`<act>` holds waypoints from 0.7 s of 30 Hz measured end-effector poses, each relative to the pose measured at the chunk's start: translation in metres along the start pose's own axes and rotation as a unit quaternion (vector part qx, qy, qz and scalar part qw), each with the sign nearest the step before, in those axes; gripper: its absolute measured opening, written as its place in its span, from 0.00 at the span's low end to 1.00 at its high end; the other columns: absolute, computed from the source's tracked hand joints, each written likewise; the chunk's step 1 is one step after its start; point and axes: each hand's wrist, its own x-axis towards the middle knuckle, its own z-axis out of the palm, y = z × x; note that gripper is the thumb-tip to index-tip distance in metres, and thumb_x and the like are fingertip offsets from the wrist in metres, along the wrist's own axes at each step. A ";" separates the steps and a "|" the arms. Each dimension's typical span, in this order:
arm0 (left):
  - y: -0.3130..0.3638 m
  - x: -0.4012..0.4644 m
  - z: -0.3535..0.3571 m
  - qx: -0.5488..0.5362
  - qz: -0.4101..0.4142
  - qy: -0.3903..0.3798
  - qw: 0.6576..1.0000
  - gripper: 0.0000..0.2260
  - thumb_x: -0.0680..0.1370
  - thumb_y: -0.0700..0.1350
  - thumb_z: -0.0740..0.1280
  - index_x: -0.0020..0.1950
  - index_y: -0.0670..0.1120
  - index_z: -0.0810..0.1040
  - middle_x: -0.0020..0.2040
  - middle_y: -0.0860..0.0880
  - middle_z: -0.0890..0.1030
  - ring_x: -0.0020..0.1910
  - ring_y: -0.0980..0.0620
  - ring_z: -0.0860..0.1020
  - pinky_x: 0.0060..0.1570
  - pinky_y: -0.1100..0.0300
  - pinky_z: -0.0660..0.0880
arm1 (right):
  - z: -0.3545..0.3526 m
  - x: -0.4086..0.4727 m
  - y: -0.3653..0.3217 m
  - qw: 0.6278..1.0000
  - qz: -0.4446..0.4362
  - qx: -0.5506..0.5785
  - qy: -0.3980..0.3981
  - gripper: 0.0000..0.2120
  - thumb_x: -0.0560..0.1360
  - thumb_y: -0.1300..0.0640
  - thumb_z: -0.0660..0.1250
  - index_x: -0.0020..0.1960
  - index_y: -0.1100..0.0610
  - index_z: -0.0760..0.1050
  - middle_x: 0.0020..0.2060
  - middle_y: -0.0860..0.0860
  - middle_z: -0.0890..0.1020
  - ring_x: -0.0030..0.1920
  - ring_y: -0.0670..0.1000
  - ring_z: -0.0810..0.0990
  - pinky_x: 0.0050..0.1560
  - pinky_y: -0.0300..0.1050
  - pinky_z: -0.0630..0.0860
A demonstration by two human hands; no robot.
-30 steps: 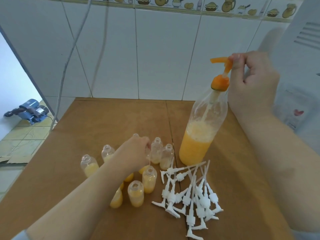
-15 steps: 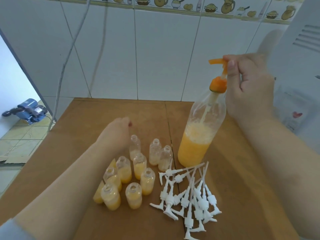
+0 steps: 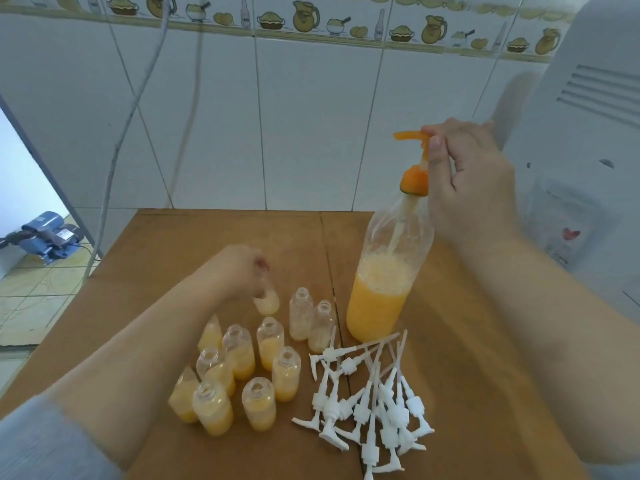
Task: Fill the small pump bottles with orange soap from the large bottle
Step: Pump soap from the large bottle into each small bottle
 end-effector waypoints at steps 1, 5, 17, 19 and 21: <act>-0.002 -0.006 -0.011 -0.043 0.006 0.036 0.998 0.20 0.70 0.45 0.74 0.60 0.53 0.75 0.54 0.53 0.76 0.49 0.53 0.75 0.44 0.61 0.71 | 0.001 0.000 -0.001 1.000 0.000 -0.002 -0.007 0.15 0.82 0.57 0.54 0.58 0.62 0.77 0.55 0.56 0.80 0.64 0.53 0.73 0.75 0.46 0.51; 0.002 -0.027 -0.044 -0.319 0.067 0.188 0.926 0.15 0.68 0.47 0.77 0.51 0.52 0.78 0.48 0.52 0.81 0.47 0.53 0.79 0.46 0.59 0.76 | 0.004 -0.001 -0.003 1.000 0.003 -0.005 -0.022 0.16 0.82 0.57 0.53 0.61 0.62 0.76 0.58 0.56 0.79 0.67 0.54 0.71 0.72 0.36 0.45; 0.105 -0.038 -0.051 -0.404 0.209 0.192 0.870 0.13 0.79 0.46 0.64 0.64 0.48 0.71 0.53 0.53 0.77 0.47 0.58 0.77 0.45 0.74 0.71 | 0.001 -0.007 -0.005 0.999 -0.002 -0.011 -0.031 0.17 0.82 0.56 0.53 0.65 0.60 0.73 0.61 0.54 0.77 0.65 0.53 0.72 0.74 0.47 0.49; 0.113 -0.035 -0.053 -0.350 0.224 0.195 0.888 0.16 0.80 0.43 0.63 0.67 0.46 0.68 0.56 0.52 0.75 0.47 0.57 0.75 0.44 0.76 0.68 | 0.001 -0.008 -0.004 0.999 -0.001 -0.013 -0.029 0.17 0.82 0.56 0.53 0.64 0.60 0.73 0.60 0.54 0.77 0.64 0.52 0.72 0.74 0.49 0.49; 0.119 -0.034 -0.055 -0.312 0.238 0.205 0.896 0.18 0.79 0.42 0.64 0.68 0.45 0.67 0.56 0.52 0.73 0.44 0.60 0.73 0.44 0.75 0.67 | 0.002 -0.008 -0.005 1.000 0.001 -0.009 -0.026 0.16 0.82 0.56 0.53 0.64 0.60 0.73 0.59 0.53 0.78 0.64 0.51 0.72 0.74 0.48 0.49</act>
